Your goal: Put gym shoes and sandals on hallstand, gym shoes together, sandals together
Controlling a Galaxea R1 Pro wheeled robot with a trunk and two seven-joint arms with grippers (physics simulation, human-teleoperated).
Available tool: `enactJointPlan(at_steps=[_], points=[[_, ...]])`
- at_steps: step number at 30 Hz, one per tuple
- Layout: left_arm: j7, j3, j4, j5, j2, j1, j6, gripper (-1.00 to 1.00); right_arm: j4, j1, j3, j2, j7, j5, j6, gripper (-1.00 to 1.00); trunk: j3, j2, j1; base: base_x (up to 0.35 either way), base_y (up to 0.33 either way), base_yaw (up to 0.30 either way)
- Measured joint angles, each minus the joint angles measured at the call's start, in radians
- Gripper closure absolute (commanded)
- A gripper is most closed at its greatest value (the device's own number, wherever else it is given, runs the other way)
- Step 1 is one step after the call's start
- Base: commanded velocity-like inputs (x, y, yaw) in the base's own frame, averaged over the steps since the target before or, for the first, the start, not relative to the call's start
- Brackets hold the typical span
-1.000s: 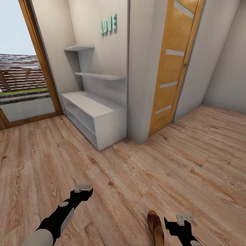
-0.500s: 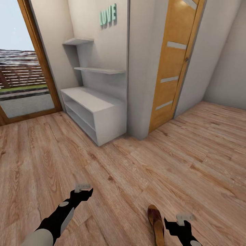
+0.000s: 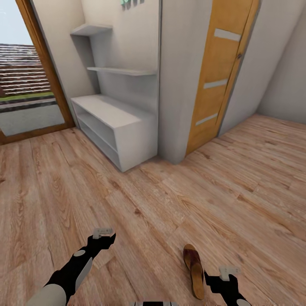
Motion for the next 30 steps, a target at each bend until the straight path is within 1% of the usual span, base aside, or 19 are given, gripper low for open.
enactJointPlan(at_steps=[6,8,9,10,11,12,13,14,24,30], points=[[-0.009,0.001,-0.023,0.001,-0.007,-0.016,0.012,-1.00,0.001,0.000,0.001,0.000,0.000,0.000,0.001,-1.00,-0.033,-0.001,0.003,0.000,0.000,0.000],[-0.017,0.002,-0.056,0.001,-0.009,-0.034,0.041,-1.00,0.001,0.000,0.001,0.000,0.001,0.000,0.002,-1.00,-0.044,-0.002,0.004,0.000,0.000,0.000],[-0.030,0.002,-0.103,0.001,-0.011,-0.052,0.109,-1.00,0.001,0.000,0.001,0.000,0.001,0.000,0.002,-1.00,-0.049,-0.002,0.004,0.000,0.000,0.000],[-0.034,0.002,-0.118,0.001,-0.011,-0.058,0.130,-1.00,0.001,0.000,0.001,0.000,0.000,0.000,0.002,-1.00,-0.054,-0.002,0.004,0.000,0.000,0.000],[-0.043,0.001,-0.151,0.001,-0.011,-0.063,0.165,-1.00,0.001,0.000,0.001,0.000,0.000,0.000,0.003,-1.00,-0.060,-0.003,0.005,0.000,0.000,0.000],[-0.048,0.001,-0.167,0.001,-0.010,-0.065,0.181,-1.00,0.001,0.000,0.002,0.000,0.001,0.000,0.003,-1.00,-0.065,-0.003,0.005,0.000,0.000,0.000],[-0.063,0.000,-0.224,0.002,-0.009,-0.067,0.222,-1.00,0.001,0.000,0.002,0.000,0.000,0.000,0.003,-1.00,-0.071,-0.003,0.006,0.000,0.000,0.000],[-0.066,0.000,-0.238,0.001,-0.008,-0.066,0.230,-1.00,0.001,0.000,0.002,0.000,0.000,0.000,0.003,-1.00,-0.076,-0.003,0.006,0.000,0.000,0.000],[-0.071,-0.002,-0.259,0.001,-0.007,-0.062,0.243,-1.00,0.001,0.000,0.002,0.000,0.000,0.000,0.003,-1.00,-0.131,-0.006,0.011,0.000,0.000,0.005],[-0.071,-0.003,-0.259,0.001,-0.007,-0.061,0.244,-1.00,0.000,0.000,0.003,0.000,-0.001,0.000,0.004,-1.00,-0.163,-0.007,0.013,0.000,0.000,0.096]])
